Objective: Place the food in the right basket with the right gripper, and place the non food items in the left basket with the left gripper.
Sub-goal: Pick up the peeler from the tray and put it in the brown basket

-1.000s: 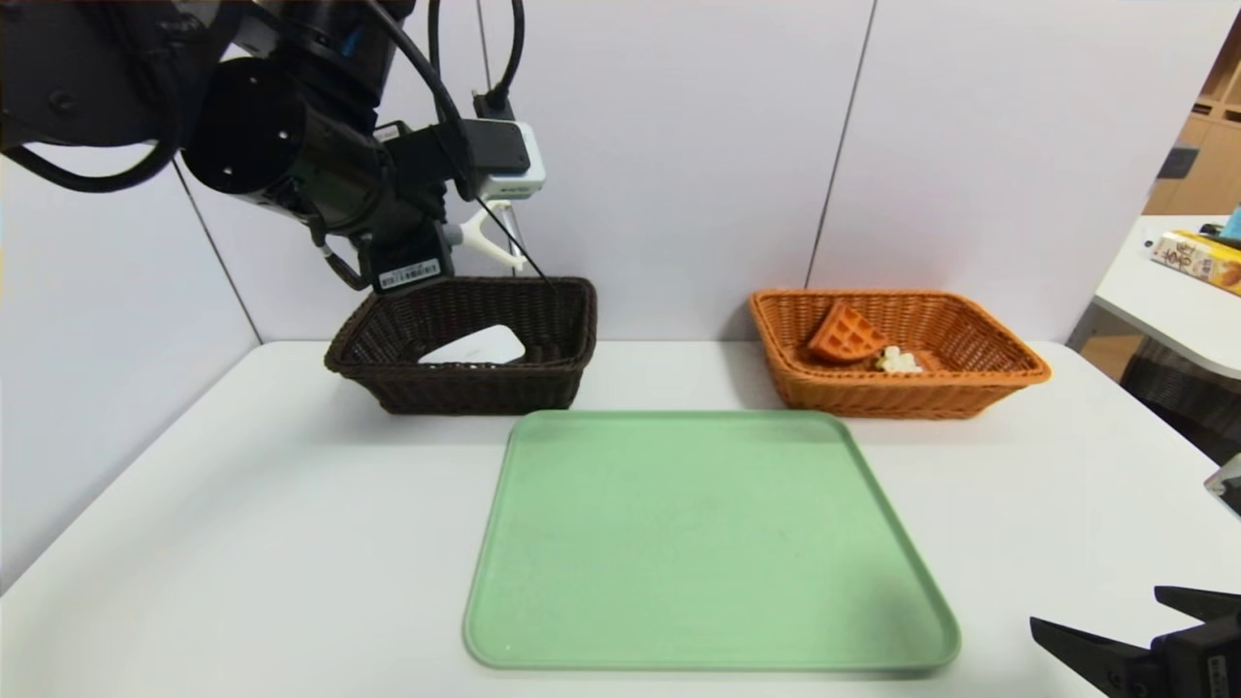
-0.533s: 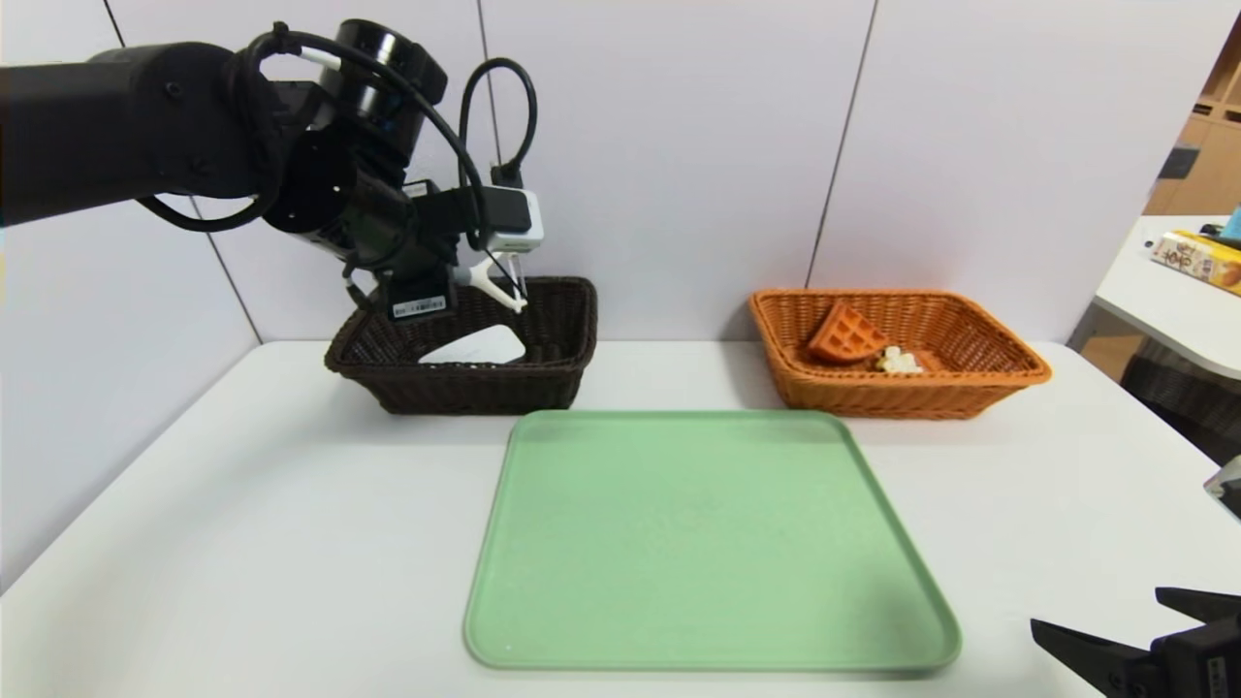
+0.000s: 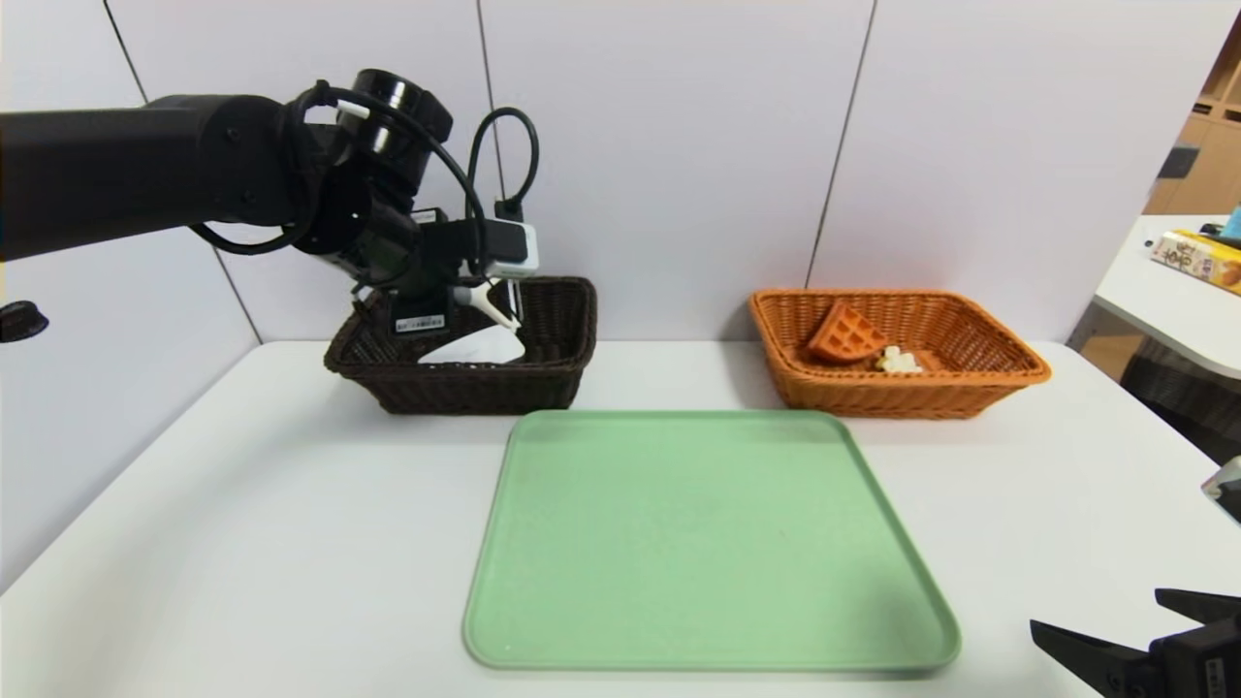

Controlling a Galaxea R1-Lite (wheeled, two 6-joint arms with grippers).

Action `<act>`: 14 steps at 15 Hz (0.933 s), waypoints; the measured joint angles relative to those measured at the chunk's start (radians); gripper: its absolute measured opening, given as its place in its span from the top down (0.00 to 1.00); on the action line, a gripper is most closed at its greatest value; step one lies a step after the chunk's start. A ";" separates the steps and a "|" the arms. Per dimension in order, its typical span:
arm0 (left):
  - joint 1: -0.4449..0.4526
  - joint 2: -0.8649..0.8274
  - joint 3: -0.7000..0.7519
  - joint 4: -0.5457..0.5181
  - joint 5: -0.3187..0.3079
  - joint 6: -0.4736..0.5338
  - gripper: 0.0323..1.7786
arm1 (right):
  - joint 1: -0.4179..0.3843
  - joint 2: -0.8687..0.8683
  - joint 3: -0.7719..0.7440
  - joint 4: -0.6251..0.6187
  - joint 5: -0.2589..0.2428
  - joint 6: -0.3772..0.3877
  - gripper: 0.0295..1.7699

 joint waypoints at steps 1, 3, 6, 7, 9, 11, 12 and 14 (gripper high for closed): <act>0.002 0.008 0.000 -0.008 0.000 0.000 0.84 | 0.000 0.000 0.000 0.000 0.000 0.000 0.04; 0.003 0.025 0.000 -0.015 0.001 0.000 0.84 | 0.000 0.001 0.000 0.000 0.001 0.000 0.04; 0.007 0.050 -0.003 -0.020 0.001 0.001 0.84 | 0.000 0.003 0.000 0.000 0.001 0.000 0.04; 0.010 0.059 -0.005 -0.024 0.001 0.001 0.84 | 0.000 0.004 0.000 0.000 0.001 0.000 0.04; 0.015 0.076 -0.005 -0.050 0.001 0.003 0.84 | 0.000 0.005 0.003 0.000 0.003 0.000 0.04; 0.019 0.090 -0.003 -0.061 0.001 0.003 0.84 | 0.000 0.009 0.004 -0.001 0.003 0.000 0.04; 0.019 0.095 -0.003 -0.062 0.001 0.003 0.84 | 0.000 0.010 0.005 -0.002 0.004 -0.001 0.04; 0.020 0.102 -0.003 -0.067 0.001 0.003 0.84 | 0.000 0.012 0.005 -0.002 0.005 -0.001 0.04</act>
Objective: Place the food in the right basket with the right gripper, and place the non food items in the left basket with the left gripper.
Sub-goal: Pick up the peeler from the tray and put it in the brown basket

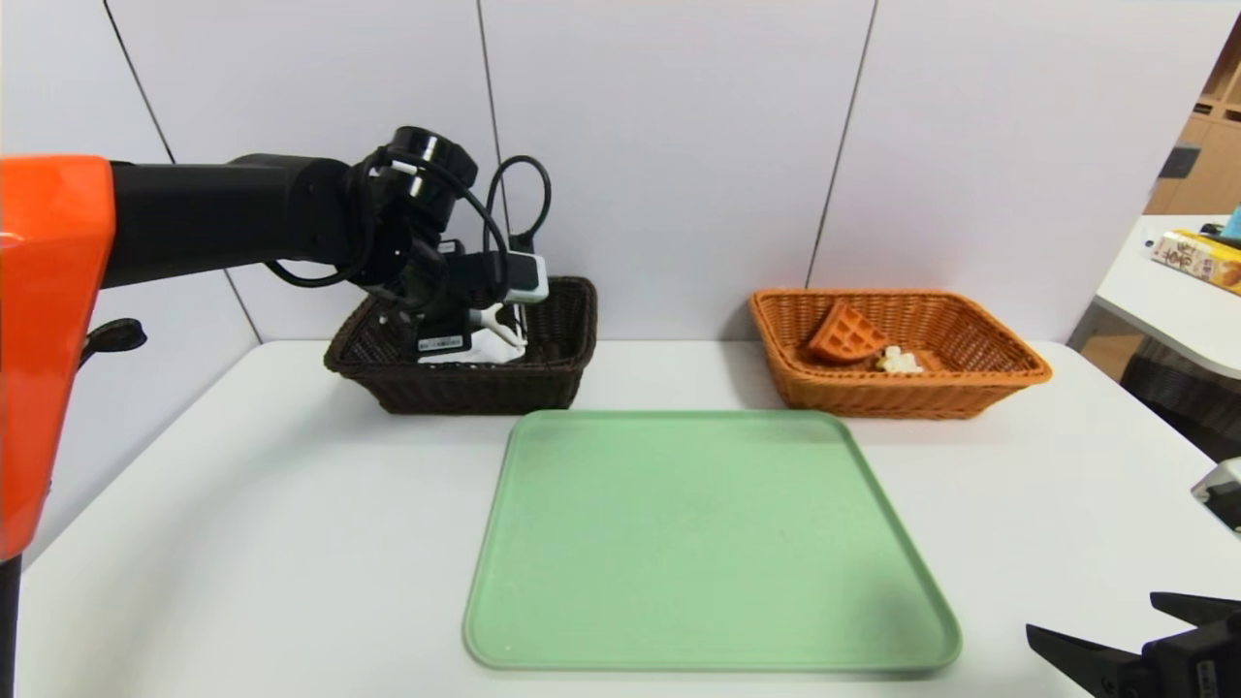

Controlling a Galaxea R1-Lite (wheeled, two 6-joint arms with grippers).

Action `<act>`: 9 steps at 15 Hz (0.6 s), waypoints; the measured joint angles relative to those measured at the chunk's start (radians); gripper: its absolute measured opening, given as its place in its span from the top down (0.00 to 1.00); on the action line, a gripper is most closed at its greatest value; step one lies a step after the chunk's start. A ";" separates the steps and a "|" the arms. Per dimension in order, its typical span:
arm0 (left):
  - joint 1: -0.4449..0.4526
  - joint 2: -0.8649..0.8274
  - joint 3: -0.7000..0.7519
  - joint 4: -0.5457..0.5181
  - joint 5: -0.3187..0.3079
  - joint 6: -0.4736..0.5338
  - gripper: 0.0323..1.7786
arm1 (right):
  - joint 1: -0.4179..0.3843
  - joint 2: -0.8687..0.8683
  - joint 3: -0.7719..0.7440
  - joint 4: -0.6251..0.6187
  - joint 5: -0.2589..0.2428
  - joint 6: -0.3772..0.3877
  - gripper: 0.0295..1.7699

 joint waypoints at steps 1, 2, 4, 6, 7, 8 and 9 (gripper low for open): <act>0.001 0.003 0.000 -0.013 0.000 0.000 0.77 | 0.000 0.002 0.000 0.000 0.000 0.000 0.04; 0.003 0.006 0.000 -0.023 0.000 0.000 0.69 | 0.000 0.004 0.000 -0.001 0.000 0.000 0.04; 0.003 0.009 0.006 -0.027 0.001 0.000 0.53 | 0.000 0.007 0.000 -0.006 -0.001 0.000 0.04; 0.003 0.009 0.014 -0.030 0.001 -0.001 0.43 | 0.000 0.007 0.000 -0.006 -0.002 -0.001 0.04; 0.004 0.008 0.016 -0.031 0.001 -0.001 0.38 | 0.000 0.007 0.000 -0.006 -0.002 -0.001 0.04; 0.004 0.007 0.017 -0.031 0.001 -0.001 0.34 | 0.000 0.006 0.000 -0.006 -0.003 -0.001 0.04; 0.004 0.005 0.018 -0.032 0.001 -0.002 0.30 | 0.000 0.006 0.000 -0.006 -0.003 -0.001 0.04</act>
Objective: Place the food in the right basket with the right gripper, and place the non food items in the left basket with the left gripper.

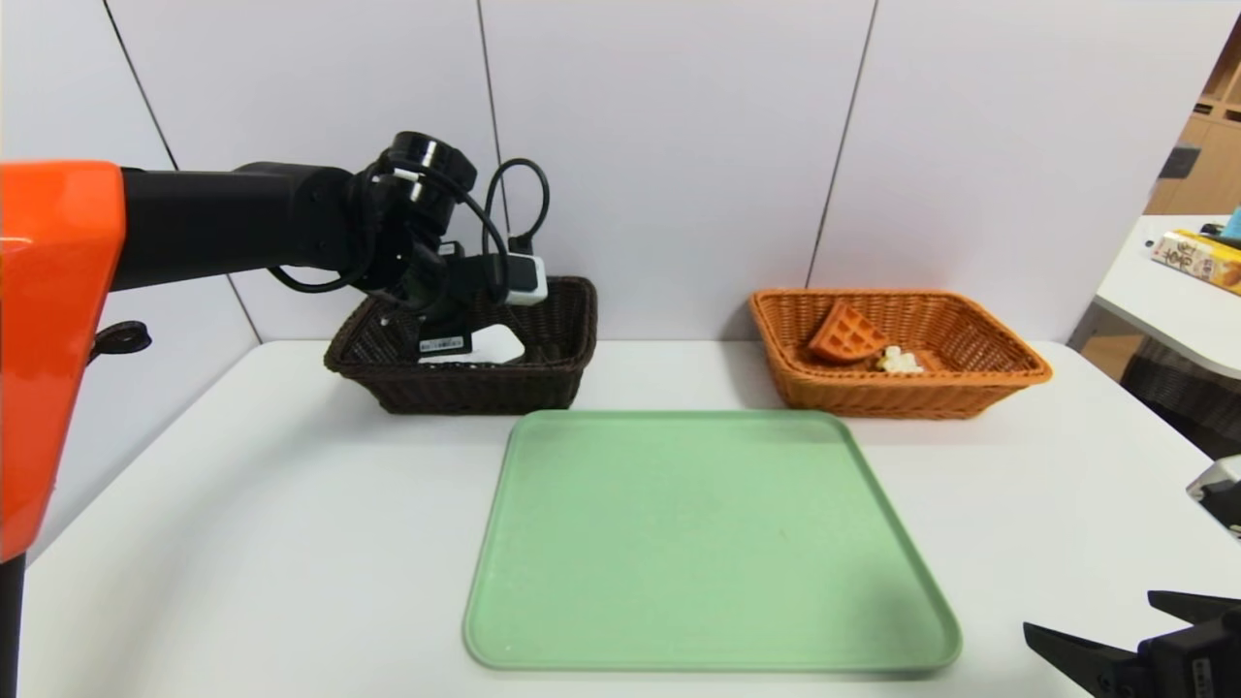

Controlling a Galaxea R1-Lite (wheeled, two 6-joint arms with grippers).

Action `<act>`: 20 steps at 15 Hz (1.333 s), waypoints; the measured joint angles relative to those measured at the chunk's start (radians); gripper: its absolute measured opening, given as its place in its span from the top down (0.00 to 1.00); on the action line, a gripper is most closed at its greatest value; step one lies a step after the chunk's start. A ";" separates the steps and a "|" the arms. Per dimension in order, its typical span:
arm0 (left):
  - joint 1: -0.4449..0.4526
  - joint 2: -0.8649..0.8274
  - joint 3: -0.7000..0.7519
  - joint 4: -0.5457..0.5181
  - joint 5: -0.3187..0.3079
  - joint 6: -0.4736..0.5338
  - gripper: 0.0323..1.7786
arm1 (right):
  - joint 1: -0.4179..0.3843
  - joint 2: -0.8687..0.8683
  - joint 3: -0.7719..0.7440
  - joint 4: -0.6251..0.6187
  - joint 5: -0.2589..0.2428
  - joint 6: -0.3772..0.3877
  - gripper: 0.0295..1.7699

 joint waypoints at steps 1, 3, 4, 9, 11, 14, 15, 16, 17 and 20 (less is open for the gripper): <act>0.000 -0.003 0.000 0.000 0.000 0.000 0.27 | 0.000 -0.001 0.000 0.000 0.000 0.000 0.04; 0.000 -0.008 0.001 0.000 -0.001 -0.003 0.22 | 0.000 -0.002 0.000 0.000 0.000 0.000 0.04; 0.000 -0.011 0.001 0.000 -0.001 -0.004 0.20 | 0.000 -0.003 0.000 0.000 0.000 0.000 0.04; -0.004 -0.019 -0.006 -0.126 -0.004 -0.045 0.12 | 0.000 -0.003 -0.001 0.000 0.000 -0.002 0.04; -0.007 -0.022 -0.023 -0.153 -0.003 -0.095 0.11 | 0.000 -0.003 -0.002 0.000 -0.001 -0.017 0.04; -0.013 -0.024 -0.069 -0.211 -0.004 -0.185 0.09 | 0.000 -0.003 -0.003 -0.001 -0.003 -0.021 0.04; -0.019 -0.032 -0.074 -0.215 -0.004 -0.228 0.08 | 0.000 -0.003 -0.004 0.000 -0.003 -0.021 0.04; -0.029 -0.042 -0.077 -0.217 -0.003 -0.279 0.08 | 0.000 -0.004 -0.006 0.000 -0.003 -0.022 0.04; -0.039 -0.054 -0.077 -0.216 0.000 -0.326 0.07 | 0.000 -0.004 -0.006 0.000 -0.008 -0.026 0.04; -0.065 -0.108 -0.077 -0.210 0.031 -0.503 0.06 | 0.000 -0.008 -0.007 -0.001 -0.023 -0.029 0.04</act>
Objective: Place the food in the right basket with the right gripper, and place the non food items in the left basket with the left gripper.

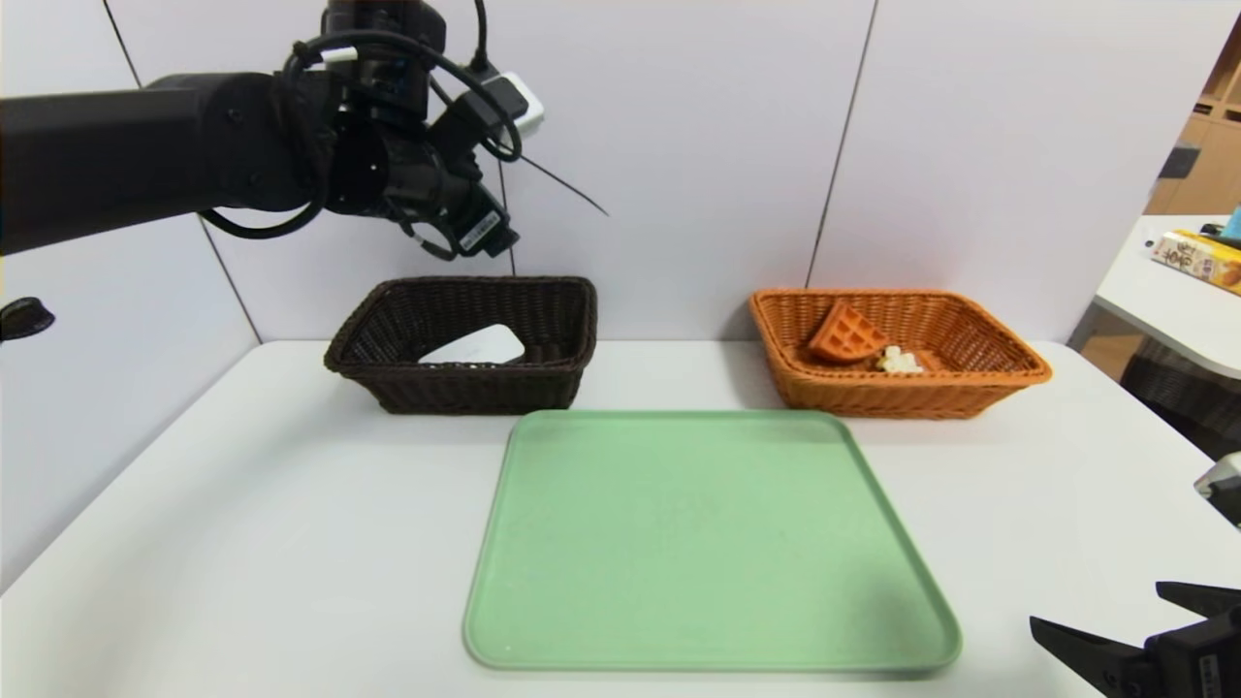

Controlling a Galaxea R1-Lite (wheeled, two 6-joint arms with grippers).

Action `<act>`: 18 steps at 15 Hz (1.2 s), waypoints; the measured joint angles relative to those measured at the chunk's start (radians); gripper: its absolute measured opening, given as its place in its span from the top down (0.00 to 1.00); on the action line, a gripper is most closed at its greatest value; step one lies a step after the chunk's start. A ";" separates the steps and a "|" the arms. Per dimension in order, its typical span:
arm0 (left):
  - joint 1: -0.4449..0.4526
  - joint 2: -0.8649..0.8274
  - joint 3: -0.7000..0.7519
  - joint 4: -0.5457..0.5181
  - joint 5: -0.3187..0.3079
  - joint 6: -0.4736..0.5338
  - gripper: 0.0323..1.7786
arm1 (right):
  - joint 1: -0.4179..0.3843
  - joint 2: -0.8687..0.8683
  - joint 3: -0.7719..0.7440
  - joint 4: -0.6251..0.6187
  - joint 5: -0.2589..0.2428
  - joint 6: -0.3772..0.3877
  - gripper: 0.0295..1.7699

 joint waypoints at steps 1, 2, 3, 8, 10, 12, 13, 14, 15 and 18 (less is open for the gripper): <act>-0.003 -0.021 0.004 0.003 0.018 -0.055 0.06 | 0.000 0.000 0.000 0.000 0.000 0.000 0.04; -0.006 -0.047 0.014 0.014 0.030 -0.103 0.06 | 0.000 -0.001 0.000 0.001 -0.001 0.000 0.04; -0.007 -0.077 0.030 0.029 0.037 -0.148 0.06 | 0.000 -0.001 0.000 0.001 -0.001 0.000 0.04; 0.003 -0.315 0.311 0.079 0.055 -0.342 0.05 | -0.001 -0.003 -0.001 -0.001 -0.041 0.000 0.04; 0.017 -0.450 0.496 0.080 0.056 -0.383 0.05 | -0.008 -0.005 -0.001 0.000 -0.043 0.000 0.04; 0.036 -0.584 0.642 0.080 0.056 -0.408 0.05 | -0.012 -0.007 -0.013 0.001 -0.052 -0.001 0.04; 0.047 -0.670 0.727 0.080 0.056 -0.422 0.05 | -0.014 -0.006 -0.017 0.001 -0.061 -0.004 0.04; 0.054 -0.737 0.790 0.082 0.056 -0.431 0.05 | -0.023 -0.005 -0.022 0.000 -0.068 -0.010 0.04; 0.064 -0.819 0.861 0.083 0.057 -0.438 0.05 | -0.036 -0.004 -0.029 -0.001 -0.070 -0.013 0.04; 0.109 -1.006 1.007 0.090 0.059 -0.458 0.05 | -0.092 -0.005 -0.063 -0.001 -0.076 -0.015 0.04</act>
